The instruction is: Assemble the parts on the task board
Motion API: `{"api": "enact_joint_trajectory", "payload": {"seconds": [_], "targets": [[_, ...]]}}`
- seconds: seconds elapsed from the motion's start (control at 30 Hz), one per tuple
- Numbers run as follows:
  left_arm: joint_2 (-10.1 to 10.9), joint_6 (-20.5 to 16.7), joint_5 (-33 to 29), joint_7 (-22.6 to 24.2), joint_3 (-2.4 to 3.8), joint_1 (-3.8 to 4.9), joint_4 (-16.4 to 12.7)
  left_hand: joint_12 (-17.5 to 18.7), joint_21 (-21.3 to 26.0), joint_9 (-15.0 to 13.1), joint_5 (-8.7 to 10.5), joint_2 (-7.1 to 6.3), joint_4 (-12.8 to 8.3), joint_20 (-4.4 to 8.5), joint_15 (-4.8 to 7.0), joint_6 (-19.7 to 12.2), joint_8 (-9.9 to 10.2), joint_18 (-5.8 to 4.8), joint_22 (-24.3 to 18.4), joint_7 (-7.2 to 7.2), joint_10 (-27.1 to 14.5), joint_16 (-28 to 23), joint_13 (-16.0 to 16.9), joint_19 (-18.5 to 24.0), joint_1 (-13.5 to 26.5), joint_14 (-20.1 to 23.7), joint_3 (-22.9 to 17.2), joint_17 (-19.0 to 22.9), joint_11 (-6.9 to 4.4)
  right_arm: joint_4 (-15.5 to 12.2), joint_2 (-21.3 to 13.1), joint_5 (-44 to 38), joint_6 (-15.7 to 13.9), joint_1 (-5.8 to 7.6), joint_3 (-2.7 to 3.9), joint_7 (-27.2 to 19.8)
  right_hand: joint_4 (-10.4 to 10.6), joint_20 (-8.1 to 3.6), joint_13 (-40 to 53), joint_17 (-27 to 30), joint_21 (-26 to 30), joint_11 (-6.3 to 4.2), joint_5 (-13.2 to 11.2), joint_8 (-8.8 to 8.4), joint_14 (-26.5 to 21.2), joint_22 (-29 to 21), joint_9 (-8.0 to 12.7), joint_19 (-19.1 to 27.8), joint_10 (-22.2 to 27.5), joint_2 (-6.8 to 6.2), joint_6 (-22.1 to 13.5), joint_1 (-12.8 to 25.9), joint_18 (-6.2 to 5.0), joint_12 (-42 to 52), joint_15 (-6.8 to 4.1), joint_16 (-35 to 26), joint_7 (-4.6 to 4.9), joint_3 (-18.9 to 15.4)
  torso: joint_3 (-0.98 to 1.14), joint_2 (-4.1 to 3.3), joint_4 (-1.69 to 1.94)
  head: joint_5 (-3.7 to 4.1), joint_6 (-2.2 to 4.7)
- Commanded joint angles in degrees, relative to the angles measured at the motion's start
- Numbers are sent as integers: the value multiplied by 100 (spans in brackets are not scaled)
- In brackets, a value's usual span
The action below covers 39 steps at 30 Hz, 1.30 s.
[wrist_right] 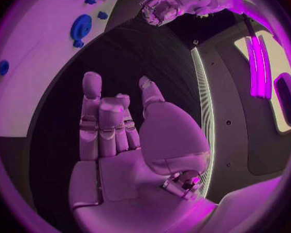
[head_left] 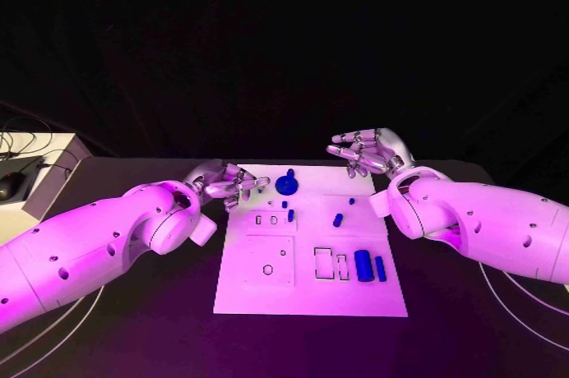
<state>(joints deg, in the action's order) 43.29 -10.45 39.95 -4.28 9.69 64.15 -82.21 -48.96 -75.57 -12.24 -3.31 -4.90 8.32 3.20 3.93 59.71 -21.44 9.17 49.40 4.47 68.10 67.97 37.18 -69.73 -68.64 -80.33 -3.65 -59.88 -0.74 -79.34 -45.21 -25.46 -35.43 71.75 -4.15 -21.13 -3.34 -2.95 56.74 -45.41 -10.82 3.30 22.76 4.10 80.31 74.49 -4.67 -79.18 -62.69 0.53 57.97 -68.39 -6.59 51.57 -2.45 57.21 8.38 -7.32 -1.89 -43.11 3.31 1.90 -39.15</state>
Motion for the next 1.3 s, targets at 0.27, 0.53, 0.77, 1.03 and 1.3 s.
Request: {"api": "enact_joint_trajectory", "payload": {"seconds": [0.27,0.53,0.77,1.03,1.3], "targets": [[-571,1232,1203,-1938,-293,677,373,-73,-177,-402,18,0,215,-20,13,-97,-124,-96,489,-58,3,153,543,-184,181,-106,-75,-321,-26,95,-86,644,276,36,3,-268,-77,-8,-281,69,374,-109,74,36,-11,-119,-3,-36,249,69,-103,-5,88,24,5,-336,24,-16,65,59,-43,-35,-16],[-1019,1741,1278,-2614,-534,922,773,72,-145,-458,10,-298,230,-31,6,-96,-30,-97,583,-28,17,142,669,-190,339,-110,-921,-383,-13,161,-95,675,351,39,3,-264,-121,116,-1192,570,683,-46,153,106,-422,-741,-8,595,373,57,-264,-43,242,-749,104,-1343,81,-4,79,73,-53,-44,-39],[-1369,2113,1373,-2964,-607,966,1110,134,-105,-501,9,-410,64,-31,6,-72,13,-103,674,-45,45,131,737,-208,699,-118,-1564,-426,-21,223,-77,793,438,40,2,-305,-153,468,-3492,1782,705,209,153,138,-1195,-2424,26,1960,331,72,-430,-96,531,-2529,472,-3155,216,38,58,70,-37,-26,-51],[-1643,2234,1388,-3086,-654,973,1386,180,-79,-1203,7,-532,274,-1,65,-96,-301,-119,725,-166,107,138,702,-220,885,-131,-1549,-470,-94,248,-52,829,472,40,2,-330,-176,764,-5308,3463,678,396,166,-19,-1176,-4564,58,2391,-190,55,-329,-95,586,-4069,743,-4638,284,68,60,51,-57,-27,-52],[-1773,2333,1389,-3092,-659,986,1496,163,-48,-2444,19,-614,594,53,104,-196,-524,-152,816,-271,160,178,656,-252,911,-151,-1447,-540,-154,258,-39,836,441,40,1,-321,-162,762,-5316,3779,595,403,199,-15,-1102,-5439,58,2278,-211,43,-369,-92,622,-4239,770,-4849,303,67,58,45,-56,-22,-86]]}}
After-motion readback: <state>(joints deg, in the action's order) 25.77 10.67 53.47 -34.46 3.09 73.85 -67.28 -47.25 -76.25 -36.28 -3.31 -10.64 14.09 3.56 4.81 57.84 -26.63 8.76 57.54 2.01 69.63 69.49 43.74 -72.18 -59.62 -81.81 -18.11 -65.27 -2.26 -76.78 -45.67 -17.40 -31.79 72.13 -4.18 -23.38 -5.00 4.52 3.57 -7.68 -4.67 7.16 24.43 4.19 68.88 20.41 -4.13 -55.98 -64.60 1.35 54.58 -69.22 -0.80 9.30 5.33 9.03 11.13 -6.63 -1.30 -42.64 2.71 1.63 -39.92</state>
